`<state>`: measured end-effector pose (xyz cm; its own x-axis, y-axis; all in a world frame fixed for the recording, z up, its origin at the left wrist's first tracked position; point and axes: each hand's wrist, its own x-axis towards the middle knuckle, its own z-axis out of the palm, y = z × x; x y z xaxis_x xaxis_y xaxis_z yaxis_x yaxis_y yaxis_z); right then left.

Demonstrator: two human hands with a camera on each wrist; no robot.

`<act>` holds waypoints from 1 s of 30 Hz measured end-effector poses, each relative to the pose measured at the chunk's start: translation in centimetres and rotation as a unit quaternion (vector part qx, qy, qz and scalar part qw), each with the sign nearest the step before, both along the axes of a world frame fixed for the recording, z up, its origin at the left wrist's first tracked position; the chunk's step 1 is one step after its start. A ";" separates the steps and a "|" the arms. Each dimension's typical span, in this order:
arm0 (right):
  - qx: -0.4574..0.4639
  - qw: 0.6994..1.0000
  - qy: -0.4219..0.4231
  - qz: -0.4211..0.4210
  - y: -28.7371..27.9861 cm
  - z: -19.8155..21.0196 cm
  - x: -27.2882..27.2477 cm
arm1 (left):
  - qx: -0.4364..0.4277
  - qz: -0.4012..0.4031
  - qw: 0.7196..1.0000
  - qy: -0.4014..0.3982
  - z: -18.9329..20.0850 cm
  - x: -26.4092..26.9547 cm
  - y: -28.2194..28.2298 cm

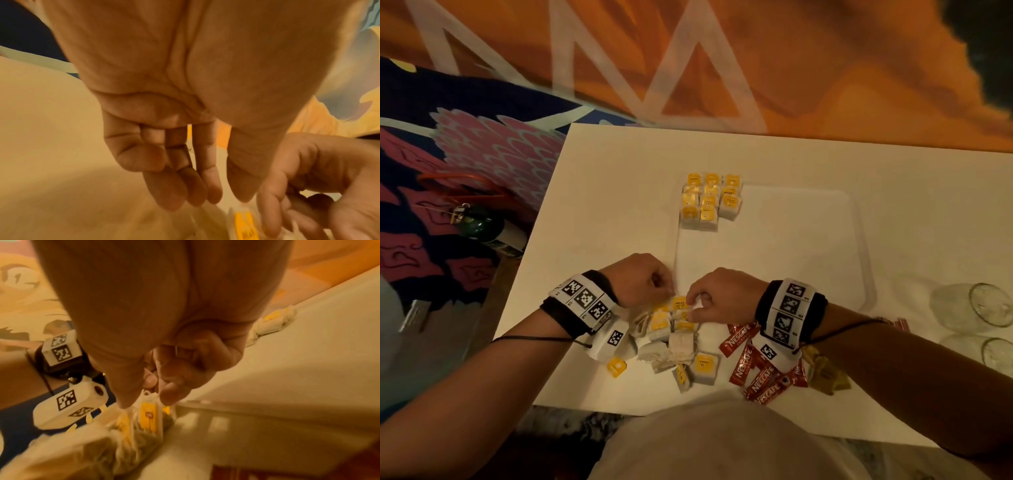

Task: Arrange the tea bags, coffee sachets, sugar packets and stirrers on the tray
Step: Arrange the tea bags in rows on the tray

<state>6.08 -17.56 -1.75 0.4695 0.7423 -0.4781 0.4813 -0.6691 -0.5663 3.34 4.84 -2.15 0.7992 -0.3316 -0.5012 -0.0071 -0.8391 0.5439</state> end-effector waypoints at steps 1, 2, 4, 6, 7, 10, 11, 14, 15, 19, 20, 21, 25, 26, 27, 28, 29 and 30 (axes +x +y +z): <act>-0.008 1.000 -0.010 0.012 0.1 -0.1 -0.3 | 0.009 -0.003 1.000 0.003 -0.1 -0.2 -0.1; -0.015 0.999 -0.018 0.023 0.2 -0.3 -0.6 | 0.019 -0.007 1.000 0.004 -0.3 -0.5 -0.1; -0.019 0.999 -0.022 0.034 0.3 -0.4 -1.2 | 0.033 -0.014 0.999 0.007 -0.7 -0.7 -0.3; -0.018 0.999 -0.021 0.038 0.3 -0.5 -1.7 | 0.037 -0.018 0.999 0.016 -1.0 -0.9 -0.5; -0.017 0.999 -0.027 0.040 0.4 -0.6 -2.0 | 0.040 -0.021 0.999 0.018 -1.1 -1.0 -0.6; -0.002 0.998 -0.048 0.038 0.4 -0.8 -2.4 | 0.035 -0.016 0.999 0.007 -1.0 -1.1 -1.2; 0.004 0.998 -0.050 0.036 0.3 -0.8 -2.5 | 0.027 -0.011 1.000 0.003 -0.9 -1.0 -1.4; 0.024 0.998 -0.058 0.033 0.1 -0.6 -2.4 | 0.007 -0.006 1.000 0.000 -0.6 -0.9 -1.2; 0.031 0.997 -0.060 0.030 -0.1 -0.4 -2.3 | 0.001 -0.004 1.000 0.001 -0.5 -0.8 -1.0; 0.052 0.997 -0.057 0.010 -0.7 0.7 -1.7 | -0.026 0.008 1.000 -0.008 0.1 -0.5 -0.8; 0.057 0.997 -0.054 0.007 -0.9 1.0 -1.5 | -0.028 0.010 1.000 -0.006 0.2 -0.4 -0.8; 0.062 0.997 -0.052 0.004 -1.1 1.4 -1.2 | -0.031 0.011 0.999 -0.003 0.3 -0.4 -0.9; 0.093 0.994 -0.060 -0.013 -2.1 2.5 -0.5 | -0.084 0.033 0.995 0.035 0.8 0.0 -1.4; 0.103 0.992 -0.066 -0.016 -2.3 2.7 -0.4 | -0.107 0.044 0.992 0.051 1.0 0.0 -1.6; 0.112 0.991 -0.072 -0.020 -2.4 2.8 -0.2 | -0.130 0.055 0.988 0.062 1.3 0.1 -1.8; 0.122 0.989 -0.078 -0.024 -2.6 2.9 0.0 | -0.153 0.065 0.983 0.073 1.6 0.2 -2.0; 0.133 0.987 -0.083 -0.028 -2.8 3.0 0.2 | -0.178 0.078 0.977 0.085 1.8 0.3 -2.2; 0.144 0.985 -0.086 -0.035 -2.9 3.1 0.4 | -0.201 0.093 0.970 0.097 1.9 0.4 -2.3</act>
